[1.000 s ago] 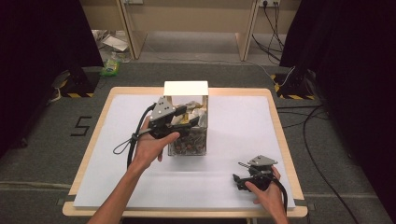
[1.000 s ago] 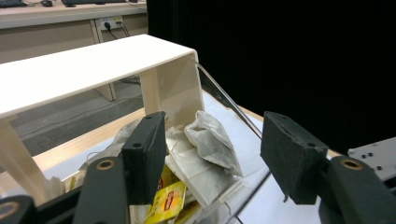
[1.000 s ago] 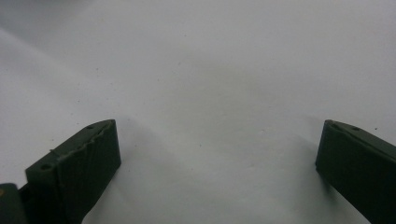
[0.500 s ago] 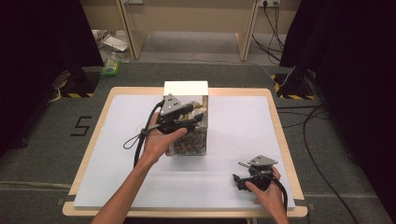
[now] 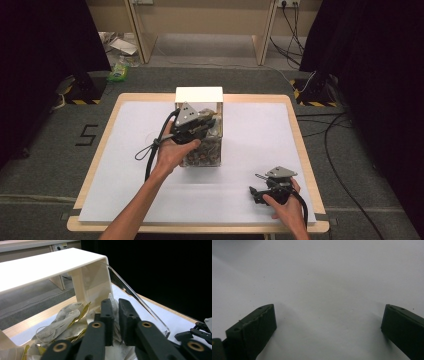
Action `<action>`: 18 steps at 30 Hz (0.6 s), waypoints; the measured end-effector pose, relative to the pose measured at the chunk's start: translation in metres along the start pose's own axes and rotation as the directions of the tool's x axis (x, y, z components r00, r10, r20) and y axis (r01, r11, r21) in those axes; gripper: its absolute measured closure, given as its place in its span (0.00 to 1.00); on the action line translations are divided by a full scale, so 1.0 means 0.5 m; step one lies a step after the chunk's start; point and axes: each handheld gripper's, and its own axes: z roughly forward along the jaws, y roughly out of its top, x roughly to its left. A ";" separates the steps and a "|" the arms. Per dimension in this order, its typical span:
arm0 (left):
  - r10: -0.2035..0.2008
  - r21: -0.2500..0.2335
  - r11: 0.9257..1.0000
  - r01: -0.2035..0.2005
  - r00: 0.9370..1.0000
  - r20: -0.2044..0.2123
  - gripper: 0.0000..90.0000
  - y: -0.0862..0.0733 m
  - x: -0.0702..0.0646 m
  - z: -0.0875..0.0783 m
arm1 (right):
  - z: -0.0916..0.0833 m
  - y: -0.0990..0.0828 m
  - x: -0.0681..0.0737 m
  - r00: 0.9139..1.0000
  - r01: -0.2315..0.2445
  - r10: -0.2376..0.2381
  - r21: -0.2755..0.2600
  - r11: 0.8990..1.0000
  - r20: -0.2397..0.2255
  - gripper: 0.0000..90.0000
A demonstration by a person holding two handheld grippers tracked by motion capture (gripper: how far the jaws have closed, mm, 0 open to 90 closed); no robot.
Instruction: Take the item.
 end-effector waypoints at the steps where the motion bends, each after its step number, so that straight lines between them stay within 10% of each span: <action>1: -0.002 -0.004 1.000 0.002 1.000 0.009 0.95 0.001 -0.001 -0.003 | 0.000 0.000 0.000 1.000 0.000 0.000 0.000 1.000 0.000 0.01; 18: -0.008 -0.054 0.998 0.010 0.999 0.033 0.96 0.021 0.007 -0.046 | 0.000 0.000 0.000 1.000 0.000 0.000 0.000 1.000 0.000 0.01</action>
